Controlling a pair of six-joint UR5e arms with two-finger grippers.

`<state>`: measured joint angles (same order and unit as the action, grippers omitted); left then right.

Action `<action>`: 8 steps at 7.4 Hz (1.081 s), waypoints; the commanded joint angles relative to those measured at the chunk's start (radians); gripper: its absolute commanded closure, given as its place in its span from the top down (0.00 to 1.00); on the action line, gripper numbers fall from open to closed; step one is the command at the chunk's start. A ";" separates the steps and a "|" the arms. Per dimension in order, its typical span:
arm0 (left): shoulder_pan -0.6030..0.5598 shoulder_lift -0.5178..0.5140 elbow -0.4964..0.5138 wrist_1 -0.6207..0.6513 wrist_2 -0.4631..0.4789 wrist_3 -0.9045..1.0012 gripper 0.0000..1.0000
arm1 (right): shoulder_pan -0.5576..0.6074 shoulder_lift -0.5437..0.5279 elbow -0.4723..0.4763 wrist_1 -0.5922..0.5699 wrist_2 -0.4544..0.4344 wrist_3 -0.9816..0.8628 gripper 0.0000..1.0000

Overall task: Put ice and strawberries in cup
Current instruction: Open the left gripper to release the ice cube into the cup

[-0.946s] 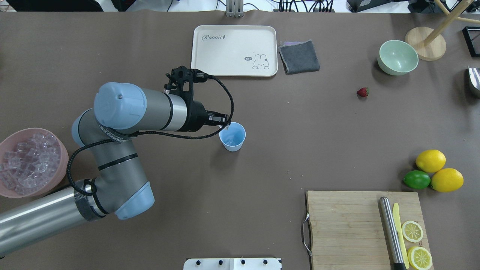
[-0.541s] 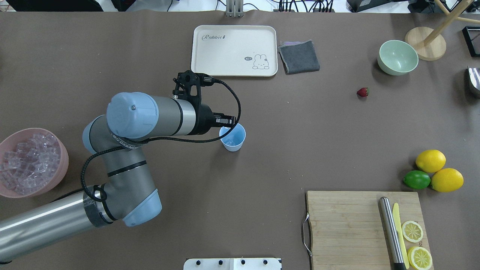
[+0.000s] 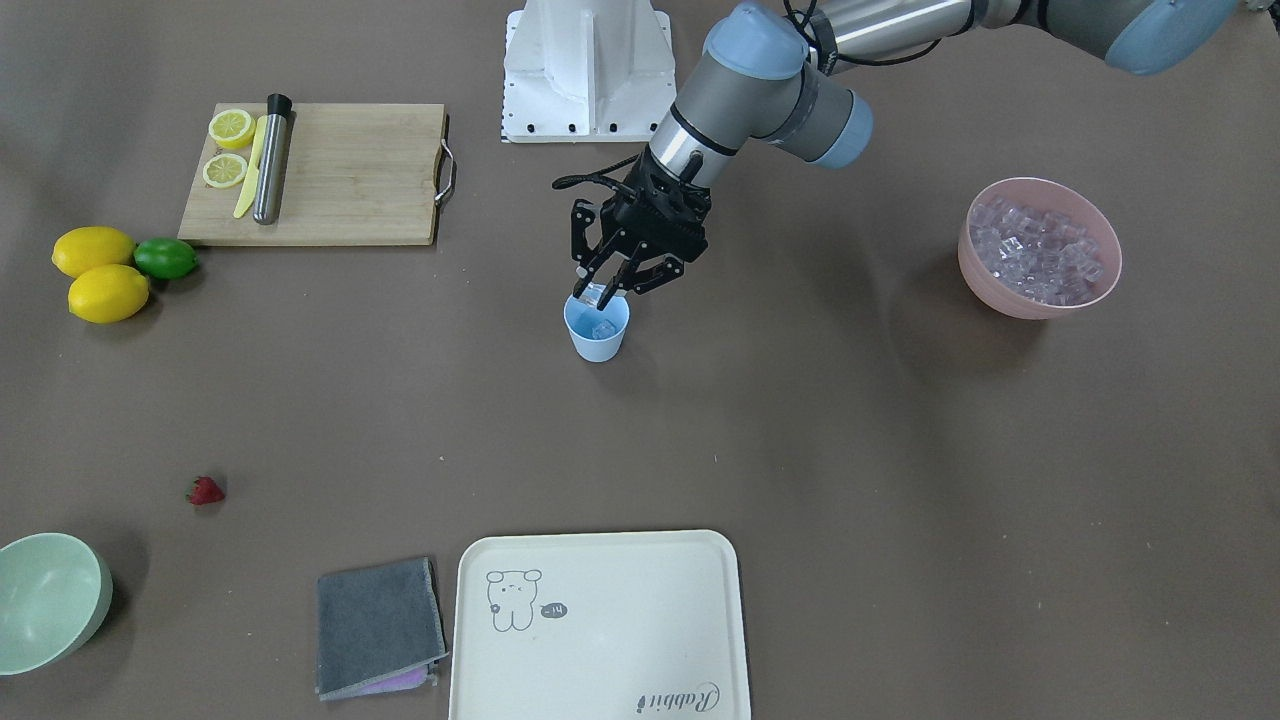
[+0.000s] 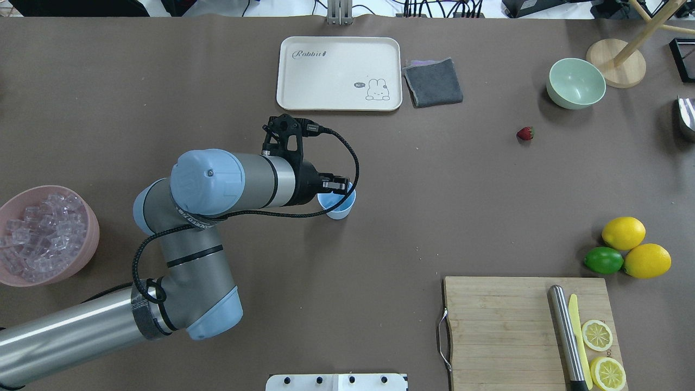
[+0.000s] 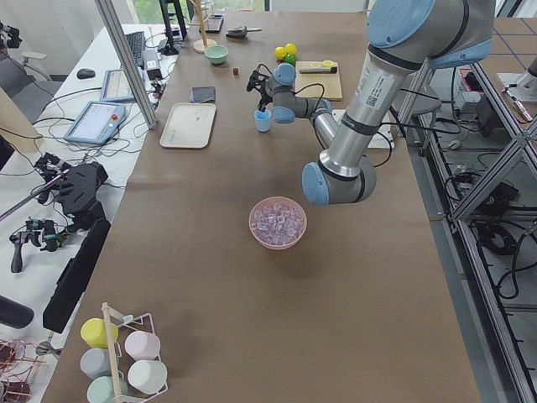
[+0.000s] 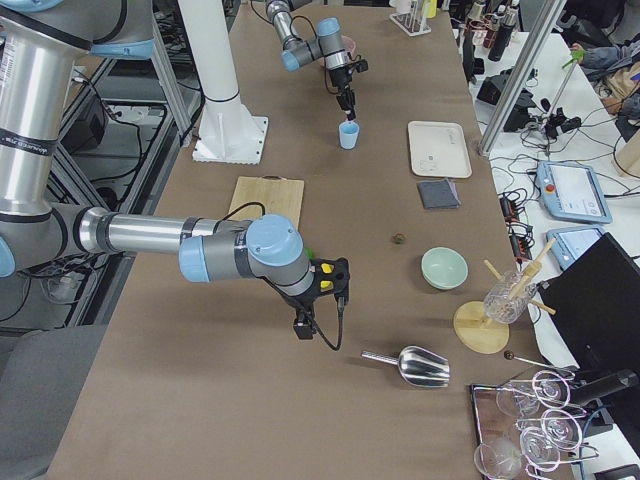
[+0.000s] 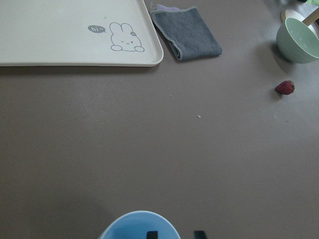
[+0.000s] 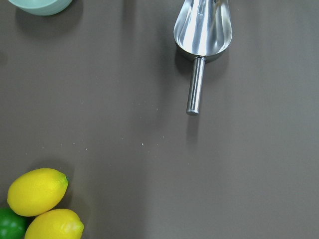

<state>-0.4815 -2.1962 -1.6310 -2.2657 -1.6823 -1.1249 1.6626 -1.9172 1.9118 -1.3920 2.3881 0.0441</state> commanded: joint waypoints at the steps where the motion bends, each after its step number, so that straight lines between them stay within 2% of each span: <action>1: -0.005 0.001 0.005 0.000 0.001 0.002 0.00 | -0.004 0.001 -0.007 0.001 -0.001 0.000 1.00; 2: -0.005 0.003 0.005 0.000 0.001 0.002 0.23 | -0.004 0.001 -0.007 -0.001 -0.001 0.002 1.00; 3: -0.005 0.007 0.005 -0.005 0.000 0.075 0.97 | -0.004 0.001 -0.007 0.001 -0.001 0.002 1.00; 4: -0.005 0.013 0.002 -0.012 -0.002 0.132 0.97 | -0.004 0.001 -0.007 0.001 -0.003 0.002 1.00; 6: -0.005 0.019 -0.003 -0.021 -0.008 0.128 0.97 | -0.004 0.003 -0.005 0.001 -0.003 0.002 1.00; 8: -0.026 0.096 -0.077 0.024 -0.034 0.141 0.98 | -0.004 0.003 -0.005 0.002 -0.004 0.002 1.00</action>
<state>-0.4927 -2.1480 -1.6623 -2.2738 -1.6959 -0.9921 1.6582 -1.9153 1.9058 -1.3910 2.3844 0.0460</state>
